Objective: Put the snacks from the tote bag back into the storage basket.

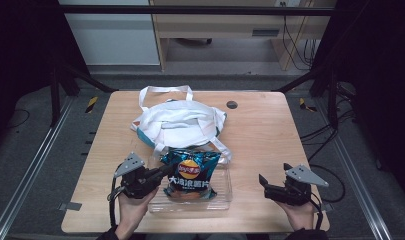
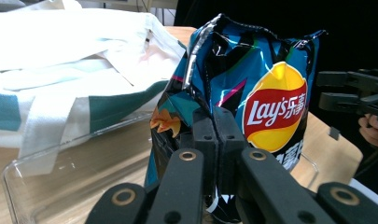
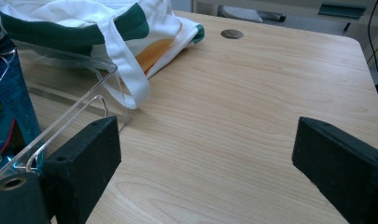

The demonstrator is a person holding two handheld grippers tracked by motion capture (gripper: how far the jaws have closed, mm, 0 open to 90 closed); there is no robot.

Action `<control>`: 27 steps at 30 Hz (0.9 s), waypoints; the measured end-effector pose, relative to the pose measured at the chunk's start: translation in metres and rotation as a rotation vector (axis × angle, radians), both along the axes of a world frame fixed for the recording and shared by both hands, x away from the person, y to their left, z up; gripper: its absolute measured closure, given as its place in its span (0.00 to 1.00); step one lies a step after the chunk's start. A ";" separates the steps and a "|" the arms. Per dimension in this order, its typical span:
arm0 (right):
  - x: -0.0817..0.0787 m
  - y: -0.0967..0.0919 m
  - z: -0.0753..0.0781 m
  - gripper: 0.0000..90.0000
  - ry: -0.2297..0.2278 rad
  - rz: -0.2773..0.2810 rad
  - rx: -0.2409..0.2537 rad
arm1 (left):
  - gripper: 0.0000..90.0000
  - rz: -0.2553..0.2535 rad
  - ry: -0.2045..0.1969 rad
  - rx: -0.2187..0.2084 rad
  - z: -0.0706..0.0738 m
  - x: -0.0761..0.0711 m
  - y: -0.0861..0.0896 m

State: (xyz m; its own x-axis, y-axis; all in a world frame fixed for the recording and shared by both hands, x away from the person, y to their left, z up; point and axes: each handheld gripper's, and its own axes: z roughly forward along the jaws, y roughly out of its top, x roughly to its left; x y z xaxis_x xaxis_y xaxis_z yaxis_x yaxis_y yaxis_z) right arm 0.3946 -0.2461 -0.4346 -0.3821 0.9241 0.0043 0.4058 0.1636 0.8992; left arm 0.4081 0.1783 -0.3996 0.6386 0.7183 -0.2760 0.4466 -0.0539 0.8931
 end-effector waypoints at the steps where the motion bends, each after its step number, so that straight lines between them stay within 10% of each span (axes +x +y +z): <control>1: 0.000 0.000 0.000 0.09 0.000 0.000 0.000 | 0.99 0.001 -0.004 0.008 0.000 0.000 -0.001; 27: 0.001 0.000 0.000 0.09 -0.002 0.001 -0.003 | 0.77 0.063 -0.036 0.077 -0.005 0.018 -0.008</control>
